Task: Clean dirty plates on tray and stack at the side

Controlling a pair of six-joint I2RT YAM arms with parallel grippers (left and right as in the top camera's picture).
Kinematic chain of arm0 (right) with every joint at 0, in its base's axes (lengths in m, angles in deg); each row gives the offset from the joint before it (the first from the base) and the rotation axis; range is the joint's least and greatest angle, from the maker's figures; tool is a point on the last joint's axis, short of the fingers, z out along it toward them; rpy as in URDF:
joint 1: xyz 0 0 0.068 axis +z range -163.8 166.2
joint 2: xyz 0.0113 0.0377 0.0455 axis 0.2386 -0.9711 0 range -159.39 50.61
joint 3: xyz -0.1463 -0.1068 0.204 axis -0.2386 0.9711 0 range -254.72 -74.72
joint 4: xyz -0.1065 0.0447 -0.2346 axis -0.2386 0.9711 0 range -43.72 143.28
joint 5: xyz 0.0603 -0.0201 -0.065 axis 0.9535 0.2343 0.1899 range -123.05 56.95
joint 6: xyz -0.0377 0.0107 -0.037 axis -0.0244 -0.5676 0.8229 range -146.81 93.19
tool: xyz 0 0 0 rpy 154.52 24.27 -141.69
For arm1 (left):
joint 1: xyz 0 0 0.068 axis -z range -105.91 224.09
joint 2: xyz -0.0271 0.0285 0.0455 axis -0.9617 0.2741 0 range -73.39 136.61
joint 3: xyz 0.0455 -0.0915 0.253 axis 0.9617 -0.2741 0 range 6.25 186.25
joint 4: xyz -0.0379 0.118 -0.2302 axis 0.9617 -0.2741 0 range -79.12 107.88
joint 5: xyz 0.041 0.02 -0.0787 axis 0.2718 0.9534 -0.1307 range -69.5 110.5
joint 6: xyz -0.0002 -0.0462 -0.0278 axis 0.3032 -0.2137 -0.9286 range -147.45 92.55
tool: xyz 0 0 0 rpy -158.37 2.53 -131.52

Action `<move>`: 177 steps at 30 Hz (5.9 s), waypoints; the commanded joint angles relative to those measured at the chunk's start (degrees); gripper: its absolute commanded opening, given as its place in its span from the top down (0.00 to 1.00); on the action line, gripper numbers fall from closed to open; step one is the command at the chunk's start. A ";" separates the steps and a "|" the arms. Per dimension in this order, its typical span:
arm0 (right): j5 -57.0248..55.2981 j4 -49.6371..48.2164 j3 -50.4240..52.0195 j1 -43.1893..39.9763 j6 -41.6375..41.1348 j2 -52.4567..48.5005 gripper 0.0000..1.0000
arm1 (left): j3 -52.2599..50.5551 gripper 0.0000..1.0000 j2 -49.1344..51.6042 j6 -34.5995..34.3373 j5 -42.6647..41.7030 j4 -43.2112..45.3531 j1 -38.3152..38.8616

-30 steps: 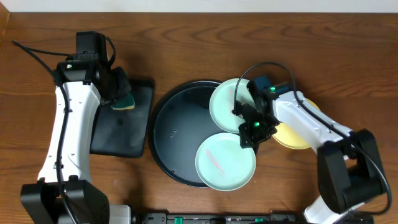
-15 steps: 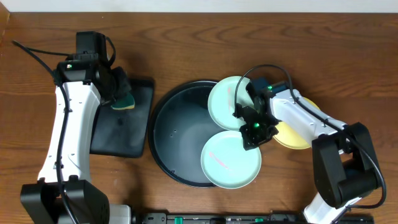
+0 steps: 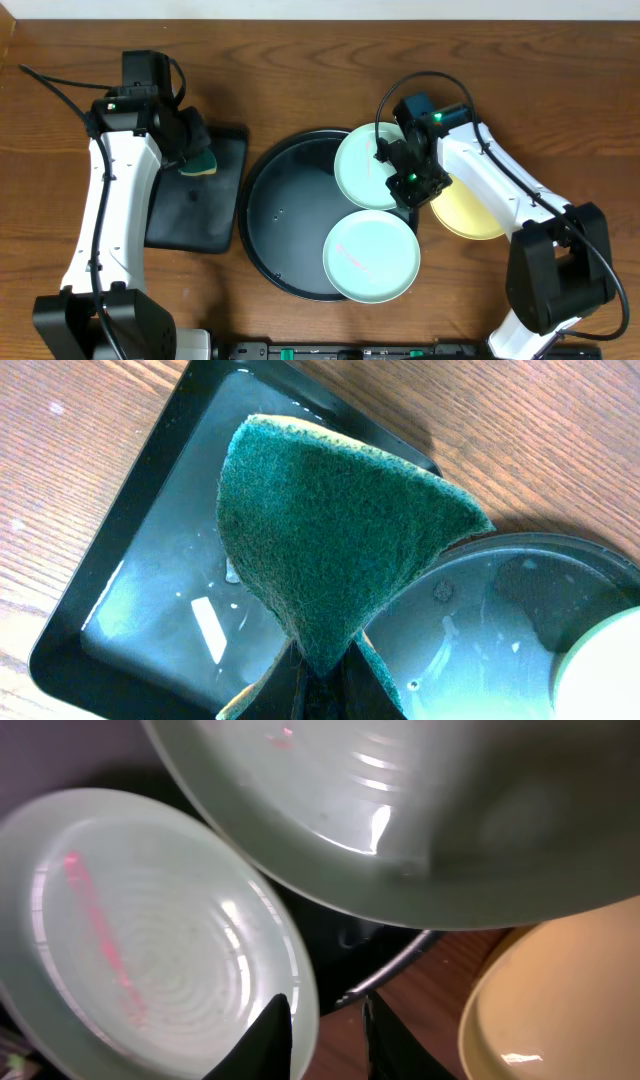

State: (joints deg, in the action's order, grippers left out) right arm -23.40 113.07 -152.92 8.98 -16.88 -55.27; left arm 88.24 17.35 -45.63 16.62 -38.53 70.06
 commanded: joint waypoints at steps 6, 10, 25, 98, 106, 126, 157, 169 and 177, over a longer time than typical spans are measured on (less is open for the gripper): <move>-0.13 -4.31 7.21 0.59 -0.02 0.00 0.79 | -0.02 0.93 -0.50 0.55 0.98 0.15 -0.31; 2.14 -6.10 9.03 0.59 -0.04 0.00 0.79 | -0.02 0.92 -0.50 0.52 0.98 0.15 -0.28; 0.26 -12.68 14.64 1.31 -5.22 0.00 0.96 | -0.02 0.93 -0.50 0.55 0.98 0.15 -0.31; 3.91 -28.46 0.39 15.67 -44.61 -9.57 0.99 | -21.86 0.93 11.72 -6.05 -2.21 19.67 23.17; 3.91 -28.48 0.39 15.67 -44.61 -9.57 0.99 | -21.44 0.93 11.56 15.85 -30.01 17.22 23.19; 3.89 -28.46 0.39 15.67 -44.61 -9.57 0.99 | -20.15 0.92 11.37 -14.97 18.12 16.24 23.10; 3.89 -28.48 0.39 15.67 -44.57 -9.57 0.99 | -20.15 0.93 11.39 -14.82 13.53 20.94 21.35; 3.93 -28.46 0.39 15.52 -44.15 -9.57 0.99 | -20.17 0.93 11.39 1.03 -9.38 8.68 21.75; 3.93 -28.48 0.39 15.56 -44.13 -9.57 0.99 | -20.17 0.93 11.39 3.26 -21.57 11.10 21.73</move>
State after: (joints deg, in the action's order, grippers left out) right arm -19.34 84.41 -151.58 24.41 -60.90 -65.11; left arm 68.53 28.02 -44.29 2.63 -27.71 91.50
